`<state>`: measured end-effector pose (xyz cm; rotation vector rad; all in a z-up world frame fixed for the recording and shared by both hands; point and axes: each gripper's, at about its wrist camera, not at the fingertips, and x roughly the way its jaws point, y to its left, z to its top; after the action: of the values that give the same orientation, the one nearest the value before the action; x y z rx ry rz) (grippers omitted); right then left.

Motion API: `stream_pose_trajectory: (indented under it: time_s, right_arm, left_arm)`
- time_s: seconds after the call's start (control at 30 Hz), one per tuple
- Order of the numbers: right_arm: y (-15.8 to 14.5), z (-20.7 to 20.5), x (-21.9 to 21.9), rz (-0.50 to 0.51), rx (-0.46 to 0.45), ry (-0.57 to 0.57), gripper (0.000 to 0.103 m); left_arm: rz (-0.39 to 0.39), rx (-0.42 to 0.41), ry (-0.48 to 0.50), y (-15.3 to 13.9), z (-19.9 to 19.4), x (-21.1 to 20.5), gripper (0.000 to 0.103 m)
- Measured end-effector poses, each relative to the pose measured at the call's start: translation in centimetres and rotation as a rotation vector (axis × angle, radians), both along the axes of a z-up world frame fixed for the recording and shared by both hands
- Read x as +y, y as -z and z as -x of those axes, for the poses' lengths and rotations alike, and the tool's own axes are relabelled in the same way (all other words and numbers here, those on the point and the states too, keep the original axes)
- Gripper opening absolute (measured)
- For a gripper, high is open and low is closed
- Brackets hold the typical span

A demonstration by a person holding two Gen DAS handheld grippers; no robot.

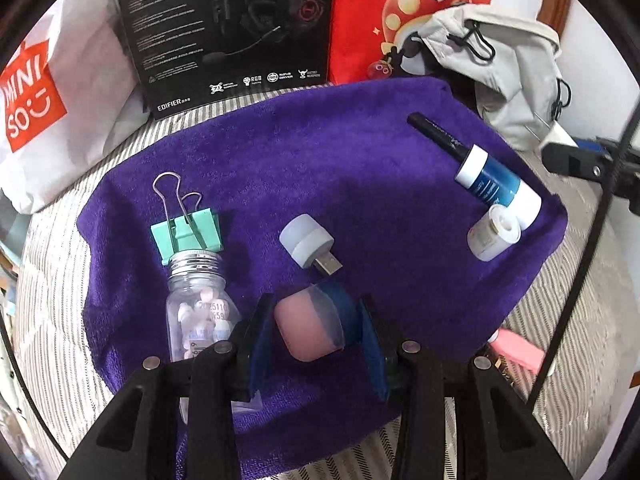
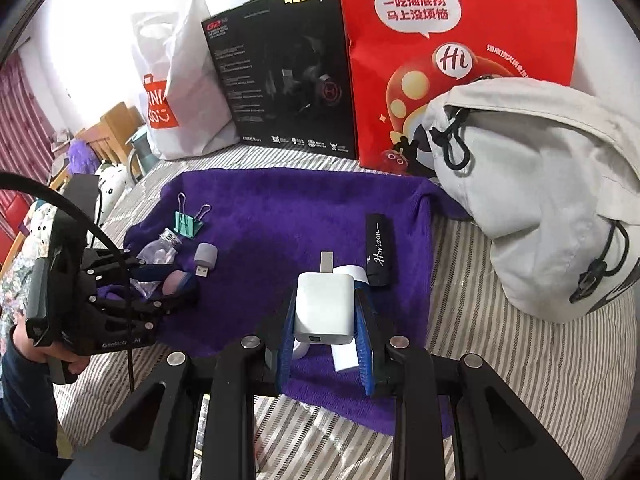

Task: Organize rigid objects
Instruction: 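Set the container on the towel with the left gripper while the right gripper sets the charger there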

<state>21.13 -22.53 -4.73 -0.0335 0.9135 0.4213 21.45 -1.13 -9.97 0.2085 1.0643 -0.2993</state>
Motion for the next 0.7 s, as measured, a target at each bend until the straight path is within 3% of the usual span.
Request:
stream_pose_trajectory:
  time_s: [0.2,0.33,0.37,0.43,0.57,0.7]
  right_arm:
    - [0.4,-0.5,-0.6,0.013,0.008,0.007,0.027]
    - [0.4,-0.9,-1.3,0.019,0.006,0.018,0.027]
    - [0.3,-1.0,-1.3,0.02,0.002,0.017,0.027]
    - [0.2,-1.7,-1.3,0.015,0.003,0.011,0.027]
    - [0.3,-3.4,-0.5,0.019,0.002,-0.005,0.027]
    - [1.0,-5.6,1.1,0.021,0.016,-0.034,0.027]
  left_arm:
    - [-0.008,0.003,0.01,0.1,0.1,0.1,0.042]
    - [0.049,0.016,-0.007,-0.2,0.2,0.6,0.054]
    - [0.087,-0.023,-0.027,-0.3,0.3,0.7,0.054]
    - [0.07,-0.038,-0.042,-0.9,0.6,0.9,0.055]
    - [0.059,-0.09,-0.069,-2.6,1.3,1.6,0.074]
    - [0.048,-0.136,-0.102,-4.3,2.1,3.0,0.075]
